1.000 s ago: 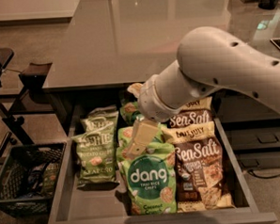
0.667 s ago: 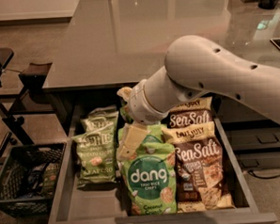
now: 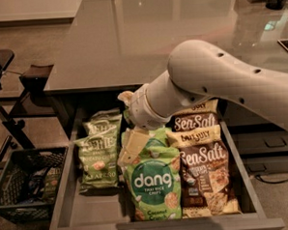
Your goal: Pick green jalapeno chip bag from top drawer and place on counter
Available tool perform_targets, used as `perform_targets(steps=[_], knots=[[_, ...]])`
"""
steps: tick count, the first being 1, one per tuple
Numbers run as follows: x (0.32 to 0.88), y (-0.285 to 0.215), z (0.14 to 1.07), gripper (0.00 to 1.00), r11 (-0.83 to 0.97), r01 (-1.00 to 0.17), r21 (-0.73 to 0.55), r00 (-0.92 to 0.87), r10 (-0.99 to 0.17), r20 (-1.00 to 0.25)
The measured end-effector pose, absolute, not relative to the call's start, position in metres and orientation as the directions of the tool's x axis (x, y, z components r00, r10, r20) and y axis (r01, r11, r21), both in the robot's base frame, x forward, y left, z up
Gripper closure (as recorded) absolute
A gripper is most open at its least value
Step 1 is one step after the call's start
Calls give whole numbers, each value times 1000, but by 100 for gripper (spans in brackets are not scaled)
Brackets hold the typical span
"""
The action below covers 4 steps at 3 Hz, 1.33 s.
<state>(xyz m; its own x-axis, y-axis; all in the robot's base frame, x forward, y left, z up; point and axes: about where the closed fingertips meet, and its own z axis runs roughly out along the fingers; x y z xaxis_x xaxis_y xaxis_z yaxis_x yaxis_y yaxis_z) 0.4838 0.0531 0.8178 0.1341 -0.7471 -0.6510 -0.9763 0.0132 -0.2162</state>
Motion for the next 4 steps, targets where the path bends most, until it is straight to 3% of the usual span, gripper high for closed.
perform_targets(steps=[2, 4], knots=[[495, 106, 756, 0, -28, -988, -155, 125, -739, -662], [512, 115, 727, 12, -35, -987, -154, 124, -774, -620]])
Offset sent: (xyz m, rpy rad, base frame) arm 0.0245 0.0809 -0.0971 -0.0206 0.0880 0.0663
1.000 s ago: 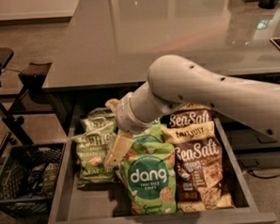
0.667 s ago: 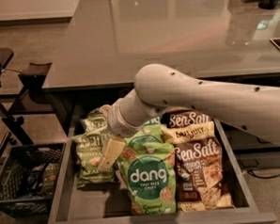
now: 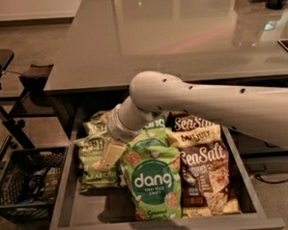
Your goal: Pick green jalapeno chip bag from top drawer and place on counter
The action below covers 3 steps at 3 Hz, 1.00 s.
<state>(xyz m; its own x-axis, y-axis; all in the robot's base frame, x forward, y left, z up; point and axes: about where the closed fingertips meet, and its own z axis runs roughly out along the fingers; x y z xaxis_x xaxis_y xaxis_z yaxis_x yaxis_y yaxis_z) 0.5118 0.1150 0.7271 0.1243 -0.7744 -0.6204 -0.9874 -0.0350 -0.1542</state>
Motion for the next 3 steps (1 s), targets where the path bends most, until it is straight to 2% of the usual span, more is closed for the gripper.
perform_targets(steps=[2, 3], knots=[[521, 125, 713, 23, -56, -985, -160, 144, -776, -614], [525, 134, 707, 22, -83, -984, -157, 163, -770, -617]])
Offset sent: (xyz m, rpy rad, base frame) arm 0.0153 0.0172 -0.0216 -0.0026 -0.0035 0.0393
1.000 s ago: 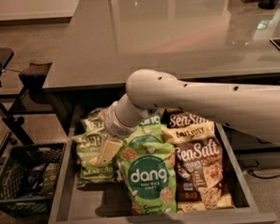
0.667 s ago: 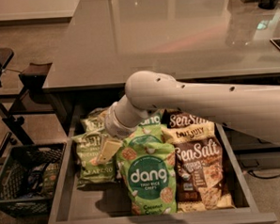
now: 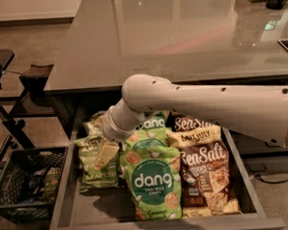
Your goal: Pick green jalapeno chip bag from top drawer and place on counter
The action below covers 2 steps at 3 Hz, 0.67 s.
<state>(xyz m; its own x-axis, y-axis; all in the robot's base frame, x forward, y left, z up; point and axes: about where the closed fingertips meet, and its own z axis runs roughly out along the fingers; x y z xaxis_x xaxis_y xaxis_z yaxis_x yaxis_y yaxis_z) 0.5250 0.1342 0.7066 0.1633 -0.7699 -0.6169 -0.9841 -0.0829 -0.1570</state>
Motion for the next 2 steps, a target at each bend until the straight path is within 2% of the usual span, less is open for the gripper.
perform_targets(steps=[2], knots=[[532, 144, 689, 21, -117, -984, -135, 176, -768, -616]])
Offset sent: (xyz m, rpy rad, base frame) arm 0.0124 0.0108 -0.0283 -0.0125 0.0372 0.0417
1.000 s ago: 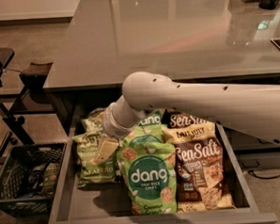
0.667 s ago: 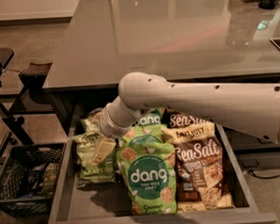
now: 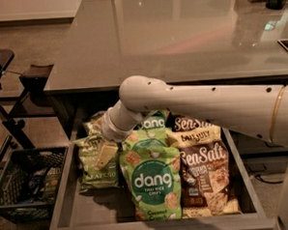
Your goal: Pick green jalapeno chip bag from top drawer and place on counter
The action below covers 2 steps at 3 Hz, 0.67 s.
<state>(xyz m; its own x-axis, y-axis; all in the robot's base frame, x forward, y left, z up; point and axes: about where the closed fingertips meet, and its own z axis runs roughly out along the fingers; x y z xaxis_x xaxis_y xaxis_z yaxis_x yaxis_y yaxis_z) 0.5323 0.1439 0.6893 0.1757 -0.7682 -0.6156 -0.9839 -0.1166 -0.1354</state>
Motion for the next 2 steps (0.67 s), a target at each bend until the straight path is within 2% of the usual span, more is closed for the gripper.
perform_targets(steps=[2], knots=[[527, 145, 672, 23, -122, -988, -97, 155, -772, -617]])
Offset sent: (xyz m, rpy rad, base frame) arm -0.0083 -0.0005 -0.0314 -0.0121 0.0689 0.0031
